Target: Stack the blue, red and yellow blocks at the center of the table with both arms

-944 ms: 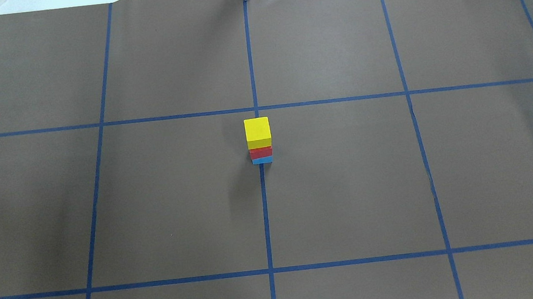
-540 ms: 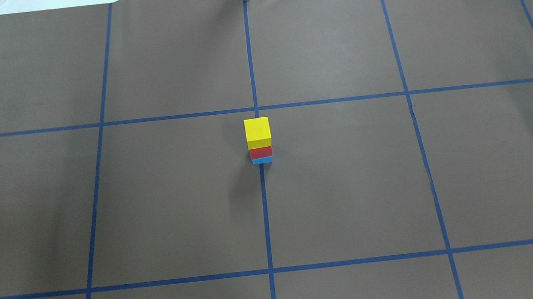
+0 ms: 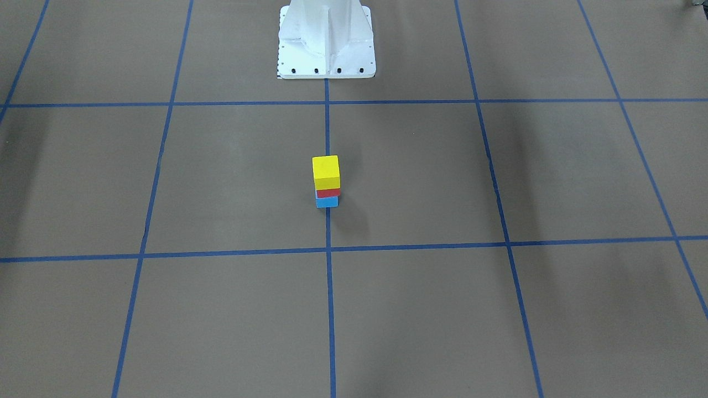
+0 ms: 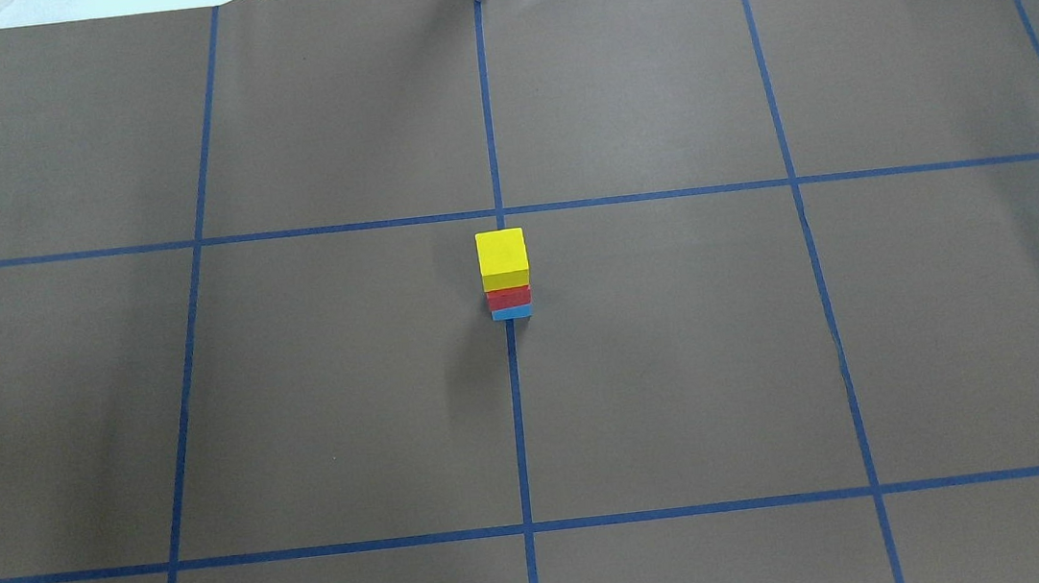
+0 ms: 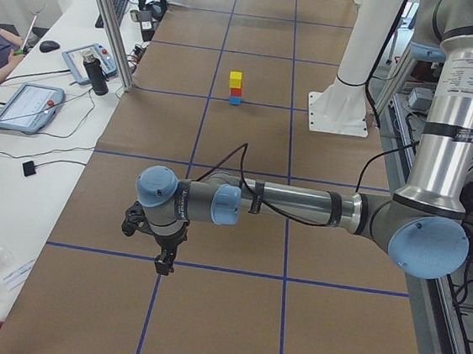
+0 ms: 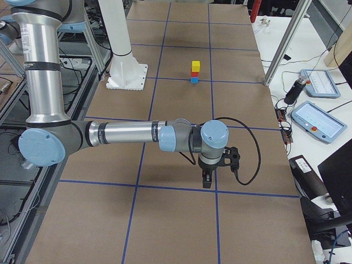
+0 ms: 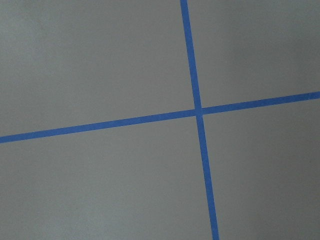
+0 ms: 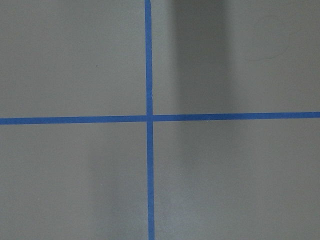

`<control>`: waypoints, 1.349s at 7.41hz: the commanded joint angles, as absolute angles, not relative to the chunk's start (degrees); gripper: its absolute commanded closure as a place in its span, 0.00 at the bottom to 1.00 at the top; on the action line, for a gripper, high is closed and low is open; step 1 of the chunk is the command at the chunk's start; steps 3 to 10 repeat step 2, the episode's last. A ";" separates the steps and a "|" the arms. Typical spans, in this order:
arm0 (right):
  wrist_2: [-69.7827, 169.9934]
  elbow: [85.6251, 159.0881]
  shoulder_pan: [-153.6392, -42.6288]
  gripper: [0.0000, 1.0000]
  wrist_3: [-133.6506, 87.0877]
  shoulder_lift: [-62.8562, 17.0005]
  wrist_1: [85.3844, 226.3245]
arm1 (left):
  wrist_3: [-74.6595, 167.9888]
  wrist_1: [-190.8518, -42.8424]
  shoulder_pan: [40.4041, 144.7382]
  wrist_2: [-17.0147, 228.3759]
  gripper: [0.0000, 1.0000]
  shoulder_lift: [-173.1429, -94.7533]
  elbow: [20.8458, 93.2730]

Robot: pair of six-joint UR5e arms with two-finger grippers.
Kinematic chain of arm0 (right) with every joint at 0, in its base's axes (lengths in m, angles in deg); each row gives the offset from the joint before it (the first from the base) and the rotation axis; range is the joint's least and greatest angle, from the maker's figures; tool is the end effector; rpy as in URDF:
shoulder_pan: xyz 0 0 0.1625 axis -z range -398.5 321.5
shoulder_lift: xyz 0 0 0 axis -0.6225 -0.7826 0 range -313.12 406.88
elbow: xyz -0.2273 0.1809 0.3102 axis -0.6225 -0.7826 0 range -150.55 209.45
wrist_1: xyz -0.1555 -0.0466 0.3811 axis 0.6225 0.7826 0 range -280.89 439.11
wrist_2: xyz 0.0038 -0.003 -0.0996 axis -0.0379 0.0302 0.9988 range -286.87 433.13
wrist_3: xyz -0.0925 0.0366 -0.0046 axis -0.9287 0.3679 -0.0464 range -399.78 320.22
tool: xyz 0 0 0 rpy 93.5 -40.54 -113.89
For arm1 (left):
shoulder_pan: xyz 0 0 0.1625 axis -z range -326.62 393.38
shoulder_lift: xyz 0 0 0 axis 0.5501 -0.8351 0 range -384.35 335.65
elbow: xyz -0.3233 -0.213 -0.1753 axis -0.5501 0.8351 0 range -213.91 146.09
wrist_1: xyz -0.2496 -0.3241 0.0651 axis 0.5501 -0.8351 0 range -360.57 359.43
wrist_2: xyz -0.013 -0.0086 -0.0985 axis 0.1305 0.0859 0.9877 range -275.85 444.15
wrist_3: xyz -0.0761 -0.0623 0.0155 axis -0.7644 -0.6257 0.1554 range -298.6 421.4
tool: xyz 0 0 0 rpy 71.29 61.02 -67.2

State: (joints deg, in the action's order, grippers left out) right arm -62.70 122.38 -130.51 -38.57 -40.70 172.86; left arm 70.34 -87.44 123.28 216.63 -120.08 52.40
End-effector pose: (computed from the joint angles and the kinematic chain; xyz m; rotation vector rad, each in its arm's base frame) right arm 0.0796 -0.5076 0.6171 0.0320 -0.7997 0.0421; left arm -0.0653 -0.5327 0.6467 0.0391 0.7414 0.1435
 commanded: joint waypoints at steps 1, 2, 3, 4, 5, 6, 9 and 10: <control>-62.75 122.35 -130.52 0.01 -38.73 -40.75 172.80 | 70.27 -87.40 123.29 216.60 0.00 -120.07 52.40; -62.75 122.35 -130.52 0.01 -38.47 -40.75 172.80 | 70.27 -87.40 123.20 216.51 0.00 -120.15 52.40; -62.75 122.35 -130.52 0.01 -38.47 -40.75 172.80 | 70.27 -87.40 123.20 216.51 0.00 -120.15 52.40; -62.75 122.35 -130.52 0.01 -38.47 -40.75 172.80 | 70.27 -87.40 123.20 216.51 0.00 -120.15 52.40; -62.75 122.35 -130.52 0.01 -38.47 -40.75 172.80 | 70.27 -87.40 123.20 216.51 0.00 -120.15 52.40; -62.75 122.35 -130.52 0.01 -38.47 -40.75 172.80 | 70.27 -87.40 123.20 216.51 0.00 -120.15 52.40; -62.75 122.35 -130.52 0.01 -38.47 -40.75 172.80 | 70.27 -87.40 123.20 216.51 0.00 -120.15 52.40; -62.75 122.35 -130.52 0.01 -38.47 -40.75 172.80 | 70.27 -87.40 123.20 216.51 0.00 -120.15 52.40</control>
